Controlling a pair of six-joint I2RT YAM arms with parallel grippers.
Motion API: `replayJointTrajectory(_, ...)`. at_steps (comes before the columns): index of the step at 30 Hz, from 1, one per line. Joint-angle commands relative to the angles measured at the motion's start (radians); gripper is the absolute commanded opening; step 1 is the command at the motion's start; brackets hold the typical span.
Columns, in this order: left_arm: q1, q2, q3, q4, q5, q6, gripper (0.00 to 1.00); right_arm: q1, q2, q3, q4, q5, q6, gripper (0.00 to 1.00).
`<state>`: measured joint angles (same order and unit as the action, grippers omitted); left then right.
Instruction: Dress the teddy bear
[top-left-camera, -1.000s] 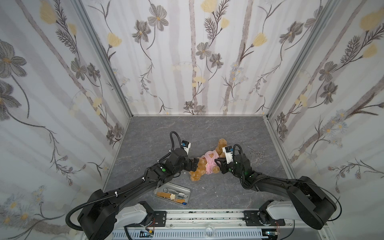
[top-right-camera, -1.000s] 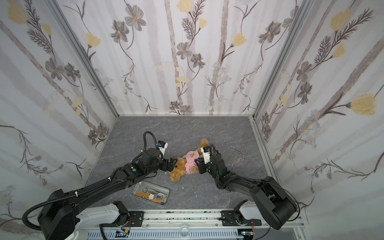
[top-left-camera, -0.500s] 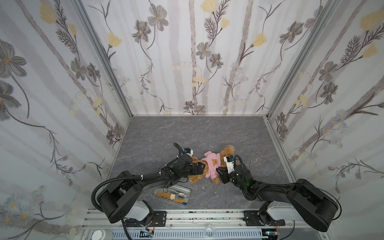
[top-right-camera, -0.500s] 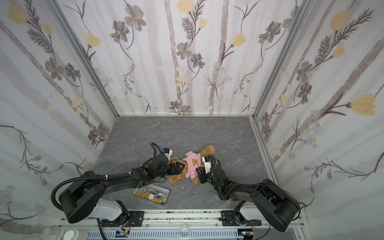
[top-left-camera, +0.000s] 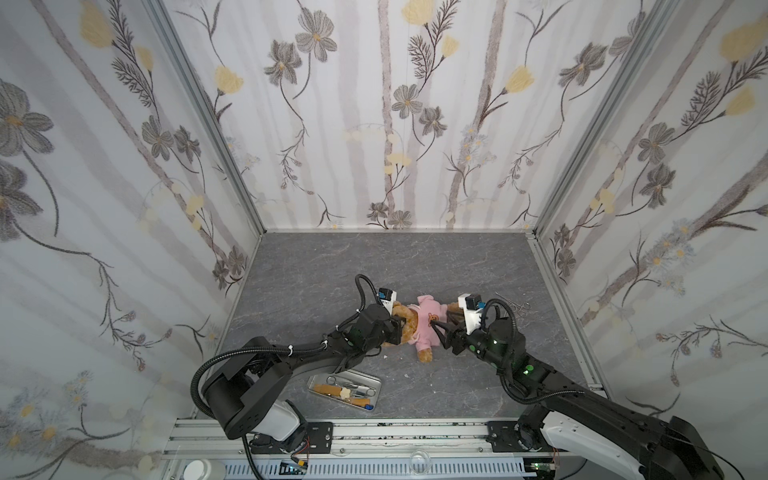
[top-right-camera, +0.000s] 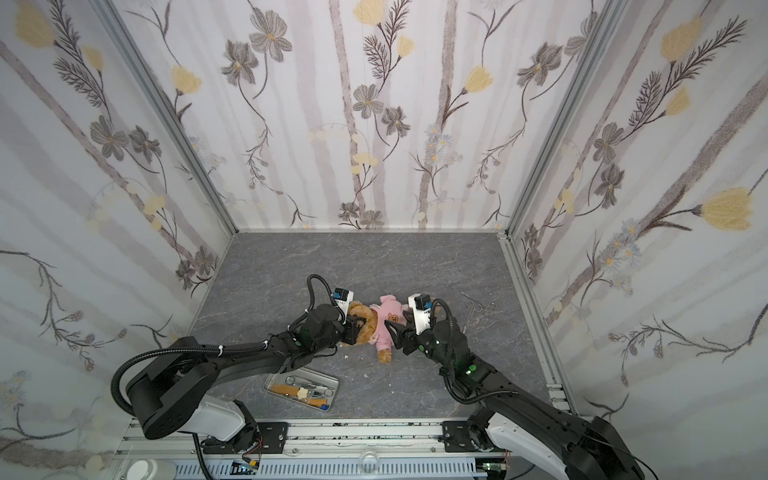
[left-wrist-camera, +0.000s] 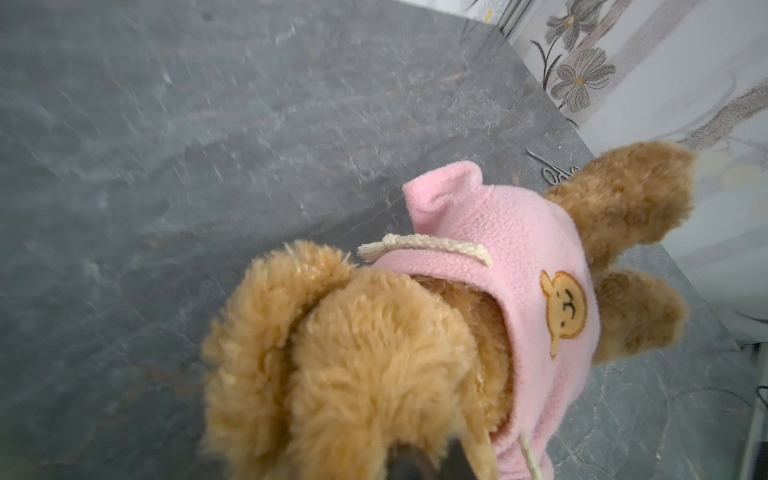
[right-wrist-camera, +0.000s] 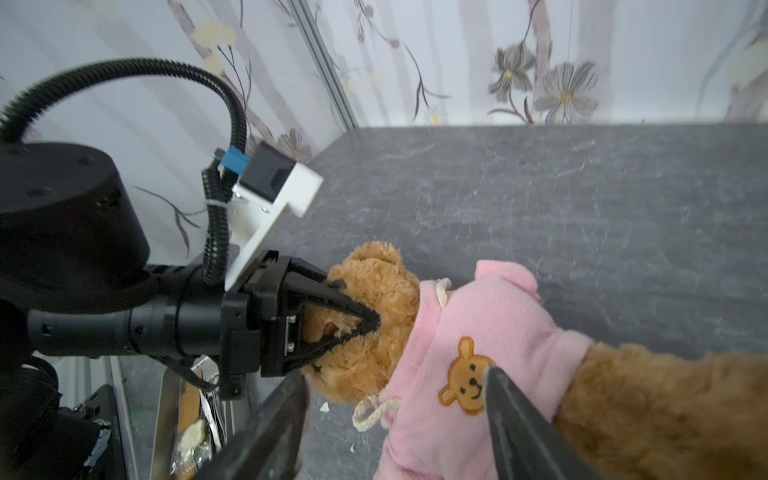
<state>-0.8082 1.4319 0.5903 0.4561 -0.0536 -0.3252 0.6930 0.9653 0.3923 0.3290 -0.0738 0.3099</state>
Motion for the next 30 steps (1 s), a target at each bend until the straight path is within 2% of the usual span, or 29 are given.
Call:
replayJointTrajectory(1, 0.001, -0.079, -0.036, 0.171, -0.119, 0.262, 0.0, -0.077, -0.078, 0.076, -0.2, -0.06, -0.083, 0.84)
replayJointTrajectory(5, 0.001, -0.21, -0.119, 0.329, -0.089, 0.413, 0.0, -0.223, -0.055, 0.181, -0.282, -0.222, -0.109, 0.91)
replayJointTrajectory(8, 0.001, -0.302, -0.184, 0.425, -0.053, 0.491, 0.0, -0.268, 0.004, 0.248, -0.322, -0.296, -0.17, 0.93)
replayJointTrajectory(13, -0.002, -0.405, -0.255, 0.494, 0.054, 0.578, 0.0, -0.279, 0.09, 0.352, -0.355, -0.442, -0.282, 0.99)
replayJointTrajectory(19, -0.005, -0.472, -0.29, 0.495, 0.066, 0.641, 0.0, -0.278, 0.199, 0.44, -0.393, -0.633, -0.346, 0.98)
replayJointTrajectory(25, -0.008, -0.491, -0.293, 0.497, 0.1, 0.616, 0.0, -0.275, 0.226, 0.337, -0.267, -0.695, -0.345, 0.95)
replayJointTrajectory(30, -0.012, -0.505, -0.297, 0.499, 0.115, 0.595, 0.0, -0.273, 0.214, 0.272, -0.175, -0.642, -0.352, 0.95)
